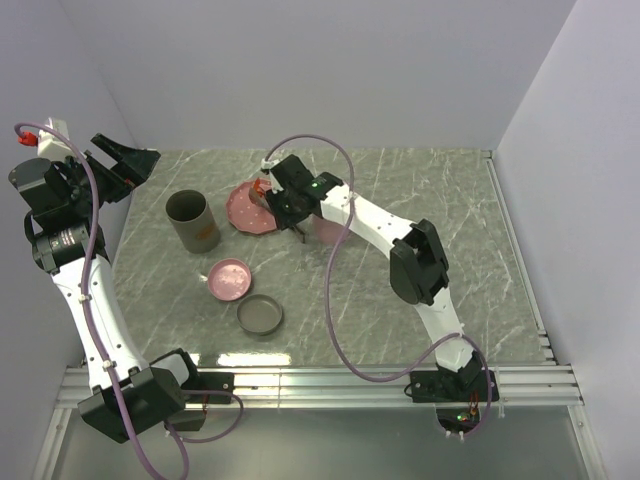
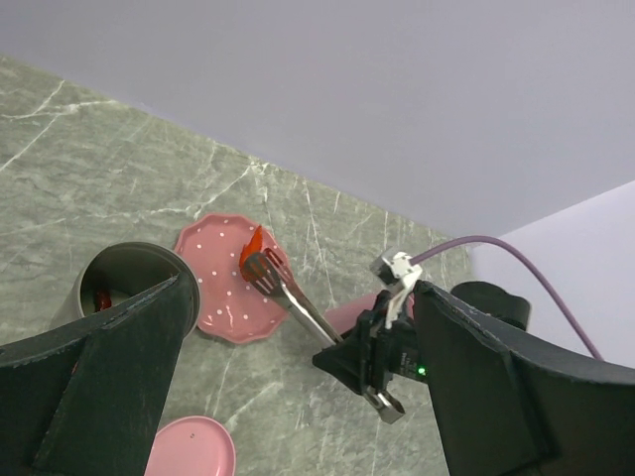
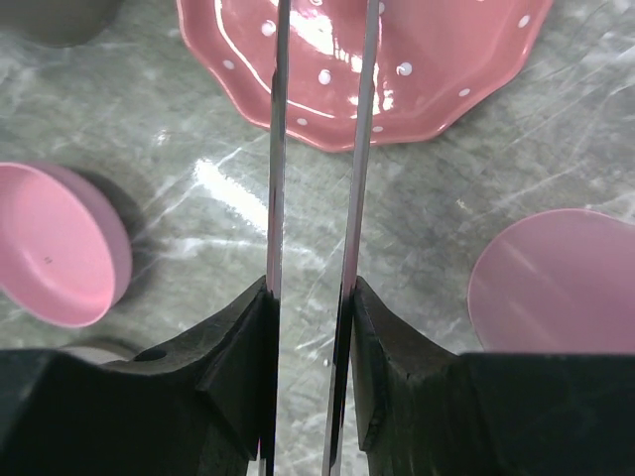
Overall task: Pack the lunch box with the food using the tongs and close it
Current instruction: Pick up the food using the clamp, then place the food into the lunch box, then put down the clamp, then pick up the lid of the lunch box with the left arm, then pass the lid of the lunch box from the left arm to the right
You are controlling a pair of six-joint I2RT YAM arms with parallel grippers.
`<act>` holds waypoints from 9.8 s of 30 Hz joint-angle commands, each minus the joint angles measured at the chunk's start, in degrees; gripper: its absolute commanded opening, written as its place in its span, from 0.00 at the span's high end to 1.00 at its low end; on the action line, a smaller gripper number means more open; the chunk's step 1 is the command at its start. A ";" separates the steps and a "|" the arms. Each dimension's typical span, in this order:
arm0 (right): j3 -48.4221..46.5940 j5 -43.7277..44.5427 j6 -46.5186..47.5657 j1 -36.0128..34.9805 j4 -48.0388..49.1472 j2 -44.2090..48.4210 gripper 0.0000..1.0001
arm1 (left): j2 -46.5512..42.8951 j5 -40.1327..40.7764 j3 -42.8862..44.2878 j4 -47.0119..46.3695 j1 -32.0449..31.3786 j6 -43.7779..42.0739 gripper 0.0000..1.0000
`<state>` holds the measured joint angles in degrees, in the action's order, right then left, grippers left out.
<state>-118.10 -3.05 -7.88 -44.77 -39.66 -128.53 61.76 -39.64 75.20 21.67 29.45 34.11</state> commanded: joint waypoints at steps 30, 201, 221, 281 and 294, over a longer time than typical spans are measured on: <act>-3.08 -0.64 1.99 -9.54 2.04 14.99 0.63 | -1.11 -1.23 -0.66 -3.48 0.26 1.39 0.01; 33.64 -32.72 11.83 46.53 -8.86 48.02 0.00 | 15.76 15.64 -35.21 20.08 -30.75 -123.76 0.46; 34.78 -34.39 10.60 46.53 -7.98 48.29 0.00 | 18.40 18.46 -36.35 19.72 -35.25 -120.86 0.84; 36.63 -40.54 -76.41 11.03 79.39 35.28 0.30 | -9.20 -20.04 -23.17 -57.36 -42.02 -21.70 0.99; 37.86 -40.19 -80.72 9.35 81.50 35.01 0.50 | -9.11 -21.53 -21.94 -49.62 -43.87 -29.45 0.99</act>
<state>-78.74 -43.77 -87.39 -34.70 38.96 -93.60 53.34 -59.53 50.94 -29.78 -14.02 7.86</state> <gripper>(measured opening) 0.508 0.066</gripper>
